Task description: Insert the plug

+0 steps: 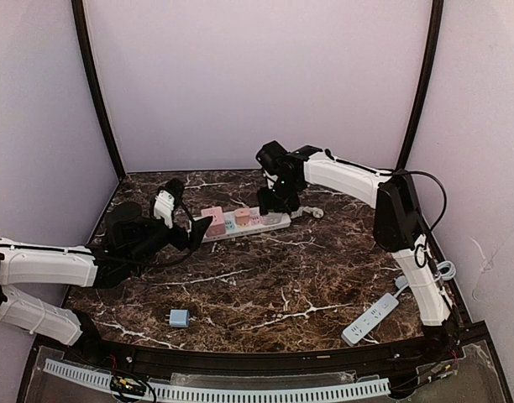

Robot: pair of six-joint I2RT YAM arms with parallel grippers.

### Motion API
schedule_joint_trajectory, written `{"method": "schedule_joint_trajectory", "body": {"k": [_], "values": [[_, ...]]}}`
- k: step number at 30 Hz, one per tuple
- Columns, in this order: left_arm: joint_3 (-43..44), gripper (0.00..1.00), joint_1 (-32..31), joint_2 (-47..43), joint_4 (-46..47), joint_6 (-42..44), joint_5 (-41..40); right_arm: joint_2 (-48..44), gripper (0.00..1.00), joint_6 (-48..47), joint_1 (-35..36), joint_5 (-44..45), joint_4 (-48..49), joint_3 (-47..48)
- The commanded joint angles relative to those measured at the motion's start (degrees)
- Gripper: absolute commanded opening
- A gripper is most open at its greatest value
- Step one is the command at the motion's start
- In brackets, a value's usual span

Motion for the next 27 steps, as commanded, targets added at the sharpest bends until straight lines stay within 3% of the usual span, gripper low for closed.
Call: {"method": "schedule_joint_trajectory", "body": {"k": [1,9,15,19,23,27], "values": [[1.8,0.99,0.28,0.19,-1.68,-0.7,1.08,-1.54,0.68,-0.3,-0.64,-3.61,9.77,-1.29],[2.98,0.99,0.27,0.21,-4.14,-1.12,6.07,-10.65,0.87,-0.59,-1.02,-3.18,10.78,-5.05],[5.65,1.0,0.09,2.83,-5.31,-2.09,19.92,-28.68,0.97,2.08,-1.06,6.09,16.4,-27.66],[9.96,1.0,-1.94,8.17,-6.7,-3.95,25.79,-42.34,0.99,6.14,-1.24,10.53,23.16,-45.62],[15.49,0.96,-8.79,13.52,-10.92,-2.2,24.39,-52.46,0.99,9.54,-1.5,11.95,28.83,-60.03],[21.28,0.96,-16.59,19.47,-13.49,-0.3,23.35,-59.41,0.99,12.24,-1.68,14.68,29.32,-65.35]]}}
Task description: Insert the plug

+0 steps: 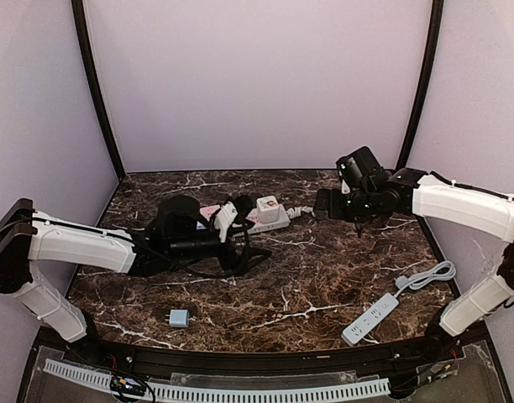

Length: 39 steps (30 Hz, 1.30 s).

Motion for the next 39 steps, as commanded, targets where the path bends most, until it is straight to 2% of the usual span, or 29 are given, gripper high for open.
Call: {"method": "schedule_joint_trajectory", "body": {"k": [1,6,10,11,20,25,28,30,31,35,37,39], "values": [[6.17,0.96,-7.33,5.87,-5.23,1.14,1.3,-6.29,0.99,5.07,-0.38,5.5,4.5,-4.74],[16.83,0.95,-14.49,18.22,-8.21,-0.32,0.47,-13.42,0.99,7.82,-0.34,9.61,4.08,-9.62],[26.14,0.93,-20.12,26.88,-13.88,1.14,-4.47,-18.08,0.99,9.08,-0.35,10.95,3.45,-12.6],[30.87,0.92,-22.59,30.06,-15.12,0.76,-6.93,-20.55,0.99,9.29,-0.41,11.79,2.74,-13.89],[48.6,0.91,-28.58,45.19,-24.17,0.39,-14.36,-28.77,0.99,9.17,-0.35,12.29,1.33,-17.35],[54.52,0.87,-29.92,51.11,-26.67,-0.81,-16.04,-31.18,0.99,8.79,-0.36,12.2,1.34,-18.67],[57.64,0.81,-30.57,53.64,-27.74,-0.56,-17.78,-32.26,0.99,8.67,-0.36,11.98,1.33,-19.11],[58.43,0.7,-30.78,54.39,-27.82,-0.45,-19.05,-32.83,0.99,8.59,-0.35,11.9,1.37,-19.38],[58.61,0.62,-30.82,54.5,-27.67,-0.59,-19.81,-33.02,0.99,8.55,-0.35,11.93,1.4,-19.48],[58.68,0.42,-30.93,54.93,-27.17,-0.98,-21.21,-33.63,0.99,8.41,-0.35,11.57,1.35,-19.89],[58.56,0.34,-30.94,54.76,-27.35,-1.08,-22.14,-33.71,0.99,8.39,-0.38,11.32,1.3,-19.93],[57.71,0.32,-30.87,54.05,-27.37,-1.23,-23.69,-33.68,0.98,8.32,-0.35,10.98,1.35,-20.0]]}}
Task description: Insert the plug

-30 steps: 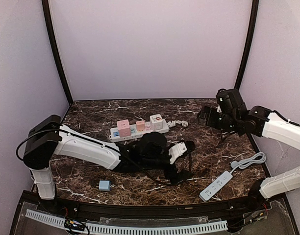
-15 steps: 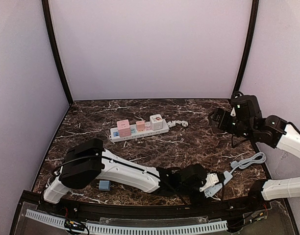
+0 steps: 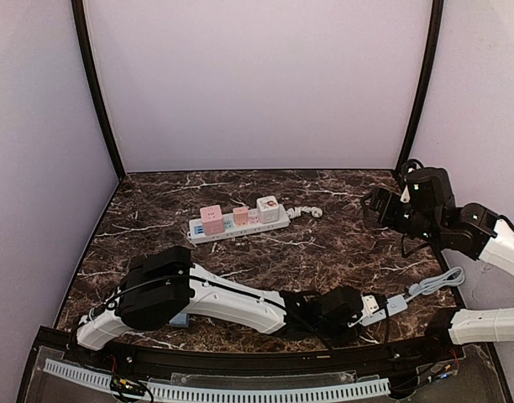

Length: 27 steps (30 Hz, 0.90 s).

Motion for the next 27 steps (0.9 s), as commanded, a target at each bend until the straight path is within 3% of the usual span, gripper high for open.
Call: {"method": "schedule_joint_trajectory", "body": {"k": [1,5,15,27], "values": [[-0.51,0.31,-0.46,-1.39,-1.87,0.13,-3.41,-0.48,0.99,-0.22,-0.24,-0.2,0.27,-0.71],[-6.43,0.31,0.13,-6.07,-0.01,-0.69,-5.88,0.17,0.99,-1.01,-0.24,-2.13,1.38,-0.76],[-37.2,0.31,7.6,-25.23,8.55,-10.78,-3.19,3.01,0.99,-3.67,-0.06,-7.91,8.42,-2.35],[-56.04,0.36,10.9,-39.93,1.84,-23.36,-11.03,8.79,0.99,-6.71,0.0,-10.99,14.36,-3.03]]}}
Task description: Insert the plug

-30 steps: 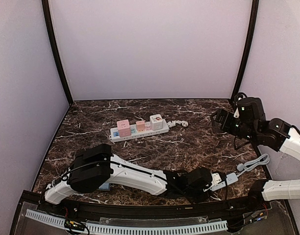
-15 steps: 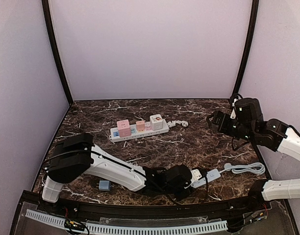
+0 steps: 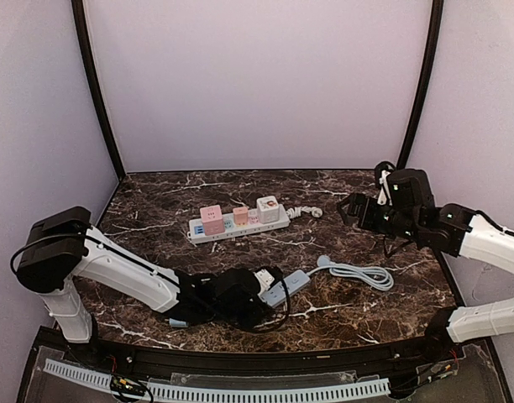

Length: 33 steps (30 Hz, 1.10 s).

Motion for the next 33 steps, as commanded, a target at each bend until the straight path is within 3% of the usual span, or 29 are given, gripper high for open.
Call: {"method": "schedule_joint_trajectory", "body": {"k": [1,6,10,18,28,33], "values": [[-5.29,0.37,1.41,-4.94,-5.6,-8.43,-4.49,1.99,0.99,-1.79,-0.04,-1.6,4.18,-0.91],[-8.06,0.41,1.69,-6.39,-8.03,-16.38,-6.92,2.75,0.99,-2.16,0.0,-2.3,4.62,-1.36],[-9.66,0.52,1.71,-6.62,-7.63,-20.2,-6.66,1.16,0.99,-2.26,0.02,-2.13,4.4,-2.49],[-8.23,0.97,1.37,-8.37,-13.13,-20.83,-4.29,-3.09,0.99,-2.5,-0.05,-1.68,3.95,-4.64],[-6.71,0.98,0.42,-23.19,-39.74,-25.21,-13.34,-6.86,0.99,-2.62,-0.03,-1.79,2.31,-5.49],[-10.72,0.95,0.42,-28.18,-45.15,-27.9,-8.08,-8.16,0.99,-2.48,0.03,-2.2,1.59,-5.55]]}}
